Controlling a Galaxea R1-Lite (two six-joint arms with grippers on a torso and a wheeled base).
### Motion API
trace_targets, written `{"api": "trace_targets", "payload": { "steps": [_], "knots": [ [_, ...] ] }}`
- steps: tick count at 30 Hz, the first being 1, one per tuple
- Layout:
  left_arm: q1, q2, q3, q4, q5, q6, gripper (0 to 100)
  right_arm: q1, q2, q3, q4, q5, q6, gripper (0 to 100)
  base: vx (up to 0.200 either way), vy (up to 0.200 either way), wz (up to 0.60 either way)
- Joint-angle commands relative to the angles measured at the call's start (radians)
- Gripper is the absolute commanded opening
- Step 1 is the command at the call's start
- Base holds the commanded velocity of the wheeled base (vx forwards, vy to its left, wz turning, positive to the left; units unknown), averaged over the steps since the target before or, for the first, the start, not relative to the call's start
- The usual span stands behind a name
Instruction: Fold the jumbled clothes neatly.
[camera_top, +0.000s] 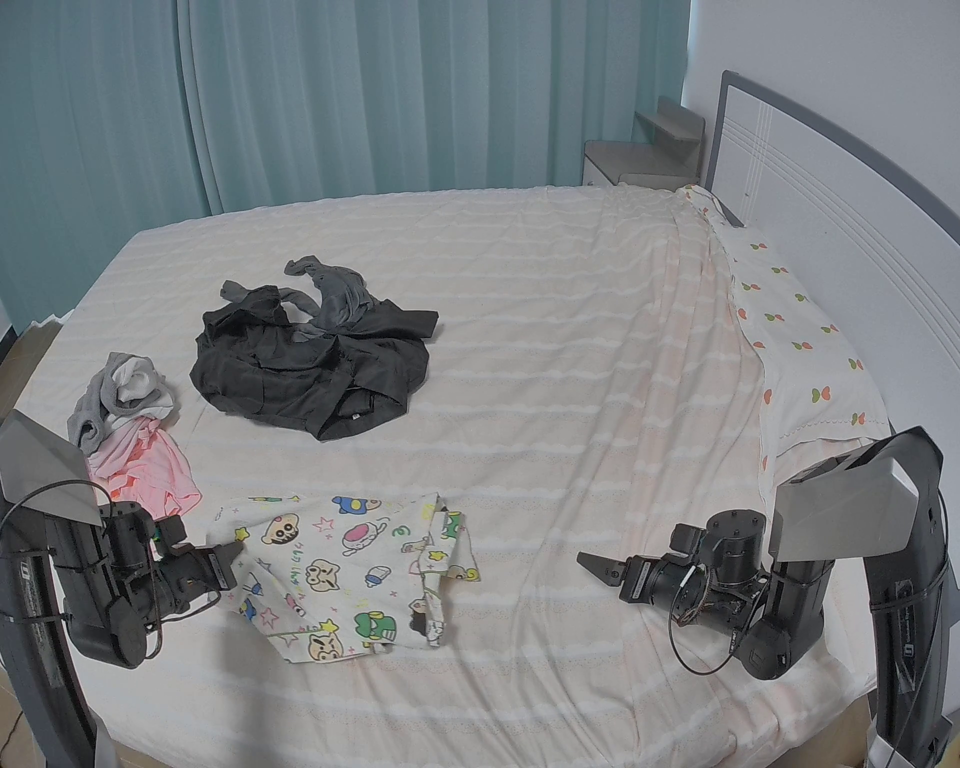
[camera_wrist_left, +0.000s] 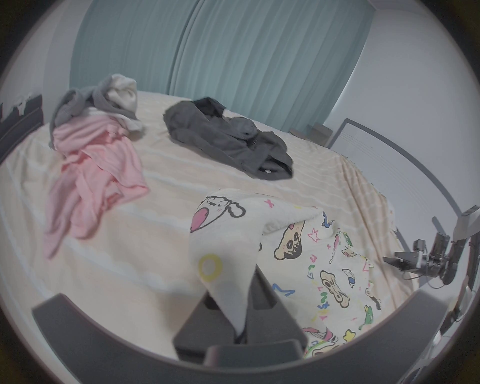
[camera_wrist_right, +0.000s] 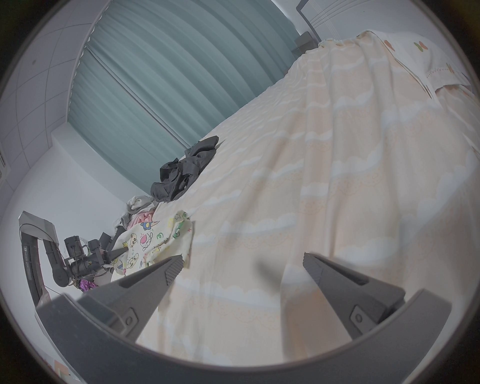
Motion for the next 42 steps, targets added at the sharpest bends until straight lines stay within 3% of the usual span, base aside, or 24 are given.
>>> {"api": "trace_targets", "payload": {
  "steps": [1,6,19,20,26,31,32,34,42],
  "knots": [
    [0.081,0.03,-0.036,-0.006,-0.009,0.033,0,0.001,0.003,0.001,0.002,-0.001,0.0,100,0.0,0.0,0.0],
    [0.147,0.116,-0.117,-0.006,-0.021,0.028,0,0.002,0.006,-0.005,0.005,-0.001,0.0,100,0.0,0.0,0.0],
    [0.188,0.142,-0.151,-0.006,-0.032,0.022,0,0.002,0.009,-0.005,0.005,-0.001,0.0,100,0.0,0.0,0.0],
    [0.188,0.142,-0.151,-0.006,-0.032,0.022,100,0.001,0.008,-0.005,0.005,-0.001,0.0,100,0.0,0.0,0.0],
    [0.187,0.139,-0.151,-0.017,-0.038,-0.011,100,-0.01,-0.014,-0.004,0.001,-0.005,0.0,100,0.0,0.0,0.0],
    [0.188,0.127,-0.148,-0.018,-0.09,-0.061,100,-0.016,-0.057,0.008,0.01,-0.007,0.0,100,0.0,0.0,0.0],
    [0.191,0.075,-0.148,-0.017,-0.133,-0.166,100,-0.012,-0.078,0.028,0.025,-0.016,-0.003,100,0.0,0.0,0.0],
    [0.193,0.045,-0.149,-0.017,-0.139,-0.219,100,-0.012,-0.083,0.03,0.052,-0.034,-0.017,100,0.0,0.0,0.0],
    [0.21,0.038,-0.158,-0.018,-0.13,-0.154,100,-0.056,-0.144,0.062,0.076,-0.086,-0.052,100,0.0,0.0,0.0]
  ]
}}
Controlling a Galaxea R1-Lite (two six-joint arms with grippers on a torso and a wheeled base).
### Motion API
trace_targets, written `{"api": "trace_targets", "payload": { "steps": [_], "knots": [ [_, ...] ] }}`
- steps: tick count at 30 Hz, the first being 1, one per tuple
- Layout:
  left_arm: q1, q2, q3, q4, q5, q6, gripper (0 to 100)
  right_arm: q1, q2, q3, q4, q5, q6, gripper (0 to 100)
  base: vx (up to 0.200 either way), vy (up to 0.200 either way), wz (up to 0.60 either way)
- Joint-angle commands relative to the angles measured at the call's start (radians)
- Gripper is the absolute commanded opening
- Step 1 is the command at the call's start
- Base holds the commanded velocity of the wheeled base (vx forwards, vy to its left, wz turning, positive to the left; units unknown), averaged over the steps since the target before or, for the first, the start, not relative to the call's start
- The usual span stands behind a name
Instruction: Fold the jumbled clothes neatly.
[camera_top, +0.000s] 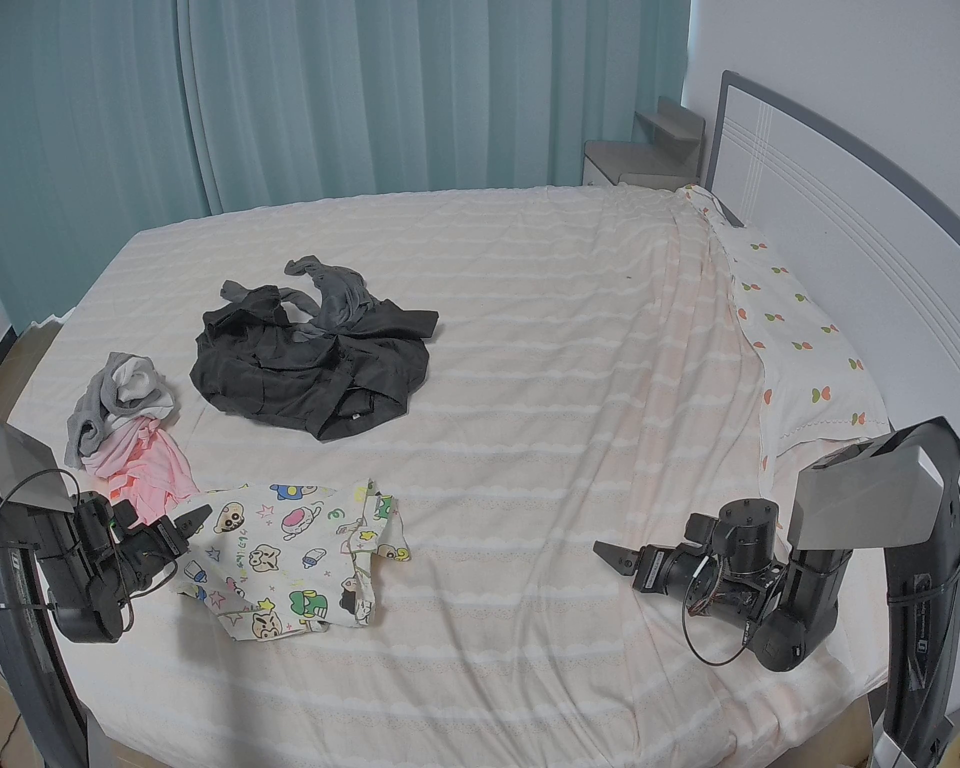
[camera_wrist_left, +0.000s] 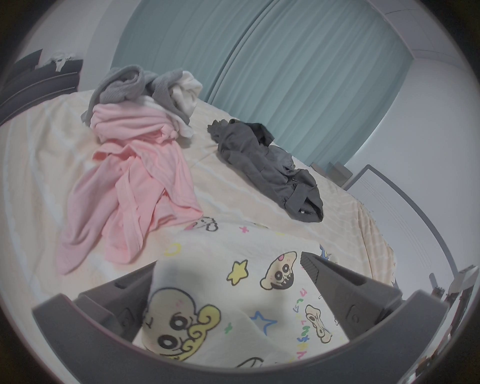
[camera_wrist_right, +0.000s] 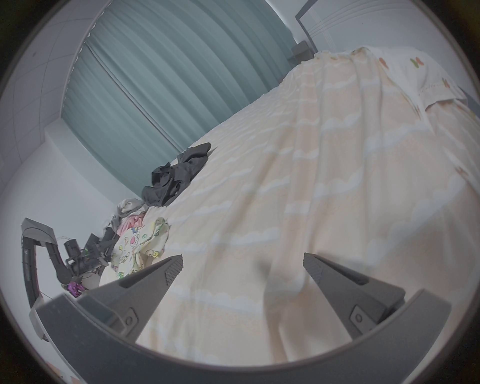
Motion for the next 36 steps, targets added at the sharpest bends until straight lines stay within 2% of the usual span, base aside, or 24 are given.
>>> {"api": "trace_targets", "payload": {
  "steps": [1,4,11,18,19,20,21,22,24,28,30,32,33,34,36],
  "knots": [
    [0.017,-0.032,-0.006,-0.018,-0.001,0.062,100,-0.034,-0.078,0.046,0.01,-0.012,-0.009,100,0.0,0.0,0.0],
    [0.033,-0.054,-0.008,-0.018,0.0,0.102,100,-0.047,-0.106,0.087,0.01,-0.014,-0.009,100,0.0,0.0,0.0],
    [0.036,-0.156,0.002,-0.018,0.049,0.108,100,-0.072,-0.148,0.155,-0.009,-0.049,-0.007,100,0.0,0.0,0.0],
    [-0.062,-0.363,0.052,-0.013,0.049,-0.006,100,-0.098,-0.313,0.213,-0.006,-0.066,-0.007,100,0.0,0.0,0.0],
    [-0.118,-0.437,0.061,0.013,0.051,-0.033,100,-0.1,-0.388,0.25,-0.004,-0.081,-0.009,100,0.0,0.0,0.0],
    [-0.118,-0.437,0.061,0.013,0.051,-0.033,100,-0.1,-0.388,0.25,-0.004,-0.081,-0.009,100,0.0,0.0,0.0],
    [-0.177,-0.529,0.077,0.071,0.049,-0.049,100,-0.1,-0.473,0.291,0.002,-0.09,-0.009,100,0.0,0.0,0.0],
    [-0.19,-0.554,0.081,0.085,0.048,-0.052,100,-0.1,-0.493,0.3,0.005,-0.092,-0.01,100,0.0,0.0,0.0],
    [-0.277,-0.69,0.121,0.174,0.043,-0.101,100,-0.1,-0.603,0.363,0.016,-0.093,-0.012,100,0.0,0.0,0.0],
    [-0.403,-0.867,0.195,0.234,0.042,-0.194,100,-0.1,-0.737,0.469,0.022,-0.096,-0.03,100,0.0,0.0,0.0],
    [-0.461,-0.936,0.249,0.248,0.042,-0.2,100,-0.1,-0.798,0.494,0.037,-0.118,-0.039,100,0.0,0.0,0.0],
    [-0.544,-1.025,0.327,0.251,0.042,-0.2,100,-0.1,-0.896,0.494,0.123,-0.199,-0.045,100,0.0,0.0,0.0],
    [-0.563,-1.046,0.342,0.251,0.042,-0.202,100,-0.098,-0.919,0.494,0.145,-0.211,-0.047,100,0.0,0.0,0.0],
    [-0.613,-1.114,0.384,0.258,0.043,-0.202,100,-0.087,-1.003,0.494,0.226,-0.244,-0.056,100,0.0,0.0,0.0],
    [-0.656,-1.212,0.413,0.318,0.043,-0.204,100,-0.083,-1.143,0.492,0.356,-0.251,-0.102,100,0.0,0.0,0.0]
  ]
}}
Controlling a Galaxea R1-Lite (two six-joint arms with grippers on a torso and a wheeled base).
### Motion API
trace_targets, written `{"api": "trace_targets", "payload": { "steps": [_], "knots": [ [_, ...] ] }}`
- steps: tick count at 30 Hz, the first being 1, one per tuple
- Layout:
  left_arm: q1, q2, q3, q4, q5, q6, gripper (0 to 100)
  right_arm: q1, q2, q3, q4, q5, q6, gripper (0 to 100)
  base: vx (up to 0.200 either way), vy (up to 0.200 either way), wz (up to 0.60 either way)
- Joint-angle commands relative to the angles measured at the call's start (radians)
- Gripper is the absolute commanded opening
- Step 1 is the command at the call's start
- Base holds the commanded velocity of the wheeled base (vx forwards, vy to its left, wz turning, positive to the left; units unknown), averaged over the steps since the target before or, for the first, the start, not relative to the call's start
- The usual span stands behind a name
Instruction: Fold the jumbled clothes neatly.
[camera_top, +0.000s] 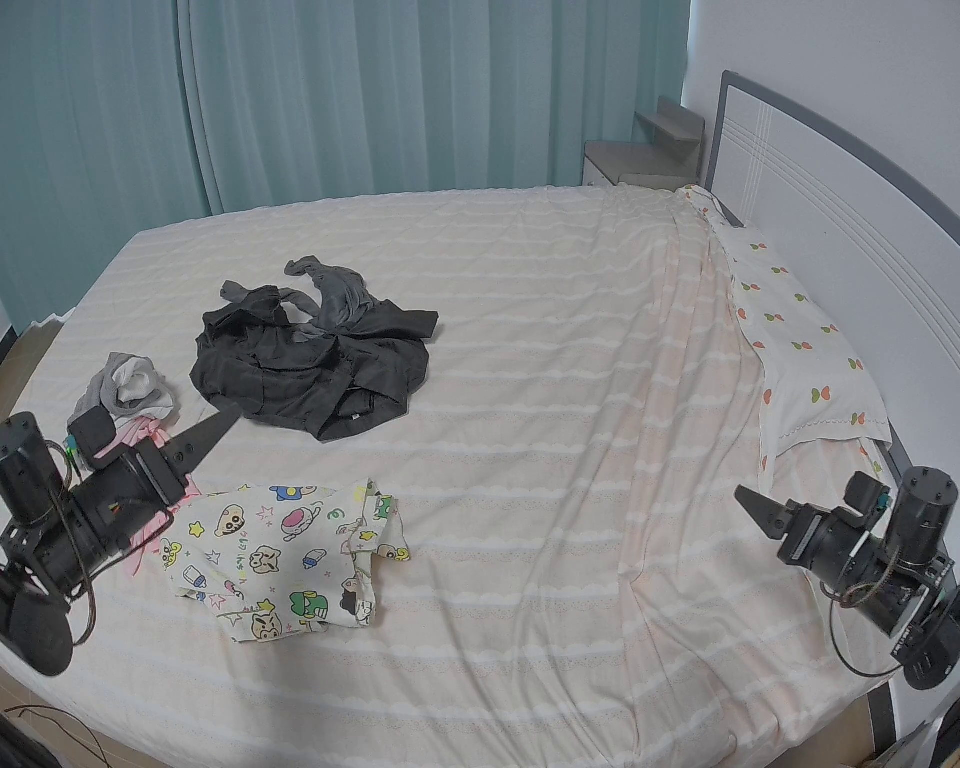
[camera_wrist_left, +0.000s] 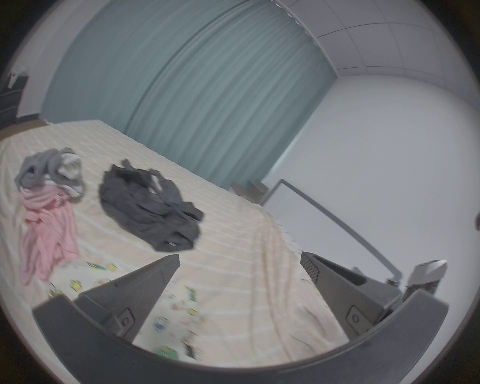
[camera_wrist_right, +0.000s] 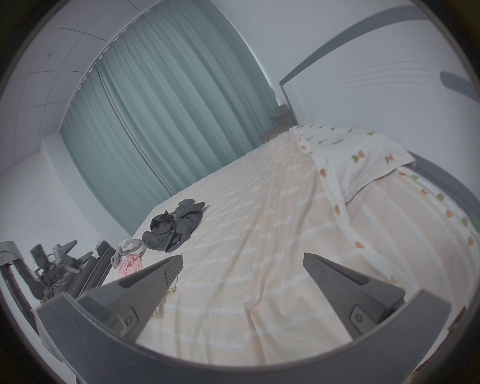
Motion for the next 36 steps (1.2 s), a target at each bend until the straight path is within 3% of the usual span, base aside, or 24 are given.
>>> {"api": "trace_targets", "payload": {
  "steps": [1,2,3,5,9,12,13,14,17,22,26,27,28,29,31,36],
  "knots": [
    [-0.224,-0.415,0.184,0.147,0.002,-0.037,100,0.013,-0.483,0.059,0.308,-0.093,-0.088,100,0.0,0.0,0.0],
    [-0.228,-0.437,0.184,0.177,0.004,-0.035,100,0.012,-0.518,0.058,0.339,-0.095,-0.1,100,0.0,0.0,0.0],
    [-0.229,-0.53,0.18,0.301,0.007,-0.032,100,0.01,-0.653,0.055,0.48,-0.103,-0.151,100,0.0,0.0,0.0],
    [-0.229,-0.631,0.175,0.425,0.008,-0.028,100,0.006,-0.788,0.05,0.632,-0.109,-0.192,100,0.0,0.0,0.0],
    [-0.22,-0.86,0.164,0.667,0.022,0.051,100,-0.02,-1.067,-0.017,1.008,-0.158,-0.223,100,0.0,0.0,0.0],
    [-0.191,-1.033,0.141,0.913,0.114,0.204,100,-0.056,-1.25,-0.103,1.31,-0.167,-0.223,100,0.0,0.0,0.0],
    [-0.188,-1.05,0.137,0.937,0.126,0.222,100,-0.059,-1.265,-0.111,1.335,-0.167,-0.223,100,0.0,0.0,0.0],
    [-0.177,-1.139,0.109,1.077,0.192,0.304,100,-0.088,-1.345,-0.139,1.454,-0.161,-0.226,100,0.0,0.0,0.0],
    [-0.18,-1.328,0.032,1.295,0.218,0.334,100,-0.149,-1.474,-0.155,1.586,-0.146,-0.248,100,0.0,0.0,0.0],
    [-0.18,-1.424,0.017,1.433,0.24,0.368,100,-0.181,-1.549,-0.1,1.571,-0.115,-0.28,100,0.0,0.0,0.0],
    [-0.18,-1.424,0.065,1.413,0.307,0.38,100,-0.18,-1.549,-0.005,1.401,-0.095,-0.28,100,0.0,0.0,0.0],
    [-0.18,-1.424,0.121,1.391,0.352,0.413,100,-0.181,-1.549,0.062,1.299,-0.072,-0.289,100,0.0,0.0,0.0],
    [-0.18,-1.424,0.121,1.391,0.352,0.413,100,-0.181,-1.549,0.062,1.299,-0.072,-0.289,100,0.0,0.0,0.0],
    [-0.18,-1.424,0.203,1.325,0.421,0.505,100,-0.18,-1.549,0.061,1.284,-0.031,-0.292,100,0.0,0.0,0.0],
    [-0.18,-1.428,0.209,1.327,0.478,0.546,100,-0.18,-1.549,0.062,1.296,-0.023,-0.303,100,0.0,0.0,0.0],
    [-0.148,-1.42,0.207,1.33,0.478,0.537,100,-0.208,-1.549,0.056,1.312,-0.008,-0.358,100,0.0,0.0,0.0]
  ]
}}
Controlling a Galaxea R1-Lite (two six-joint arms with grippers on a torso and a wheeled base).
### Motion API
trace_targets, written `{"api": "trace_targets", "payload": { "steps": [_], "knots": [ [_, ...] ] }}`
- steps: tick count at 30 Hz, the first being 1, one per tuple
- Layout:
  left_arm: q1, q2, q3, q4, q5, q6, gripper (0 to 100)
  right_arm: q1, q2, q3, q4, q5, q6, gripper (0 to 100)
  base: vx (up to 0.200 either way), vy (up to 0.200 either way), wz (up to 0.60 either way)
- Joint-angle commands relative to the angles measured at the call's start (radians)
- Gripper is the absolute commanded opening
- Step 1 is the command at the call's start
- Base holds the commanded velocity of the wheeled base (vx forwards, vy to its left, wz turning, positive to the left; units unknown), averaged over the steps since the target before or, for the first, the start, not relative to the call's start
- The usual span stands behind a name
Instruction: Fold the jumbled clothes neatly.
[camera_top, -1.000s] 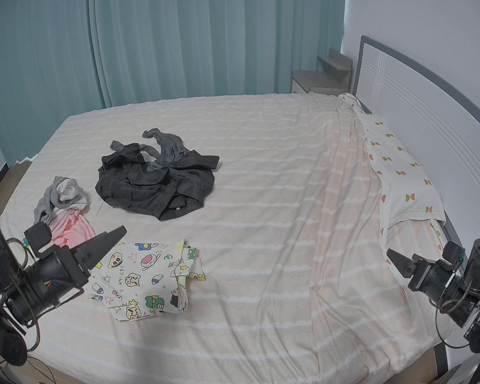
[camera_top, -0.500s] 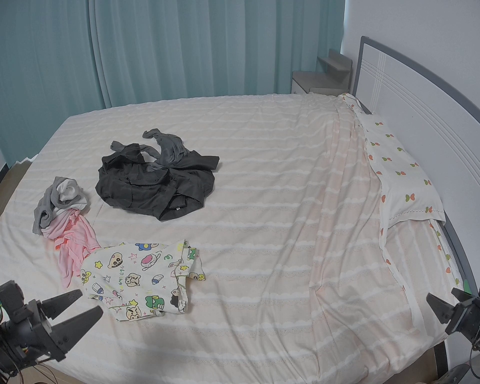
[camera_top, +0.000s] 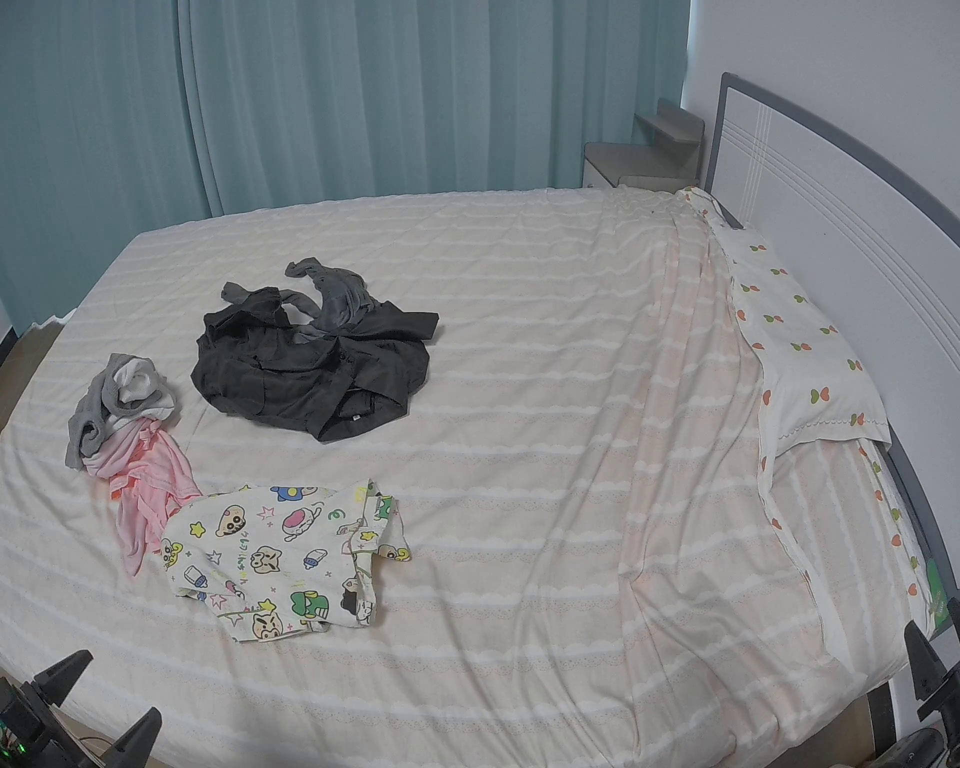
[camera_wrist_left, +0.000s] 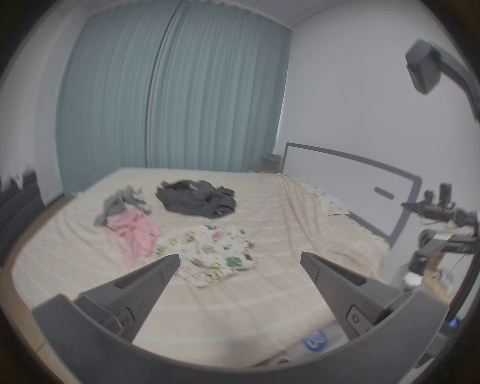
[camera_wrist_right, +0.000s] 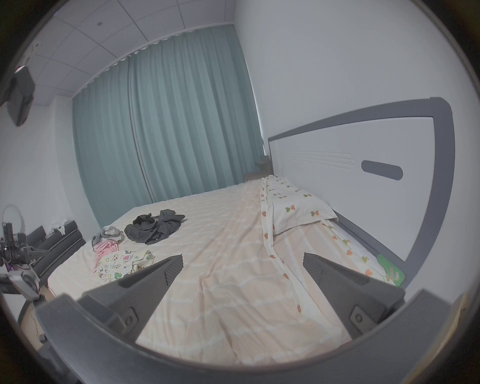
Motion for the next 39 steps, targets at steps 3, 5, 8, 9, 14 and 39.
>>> {"api": "trace_targets", "payload": {
  "steps": [3,5,8,9,14,39],
  "knots": [
    [0.082,-0.037,0.052,-0.039,0.038,0.042,100,-0.197,-0.063,0.032,0.08,0.097,-0.159,100,0.0,0.0,0.0],
    [0.088,-0.043,0.052,-0.041,0.038,0.044,100,-0.186,-0.064,0.034,0.08,0.108,-0.166,100,0.0,0.0,0.0],
    [0.088,-0.045,0.054,-0.038,0.038,0.048,100,-0.18,-0.067,0.041,0.059,0.112,-0.143,100,0.0,0.0,0.0],
    [0.089,-0.045,0.054,-0.038,0.038,0.048,100,-0.18,-0.067,0.04,0.06,0.112,-0.139,100,0.0,0.0,0.0],
    [0.091,-0.045,0.052,-0.039,0.044,0.001,100,-0.154,-0.09,0.04,0.06,0.116,-0.14,100,0.0,0.0,0.0],
    [0.218,-0.144,0.054,-0.039,0.038,0.035,100,-0.131,-0.15,0.04,0.06,0.117,-0.137,100,0.0,0.0,0.0]
  ]
}}
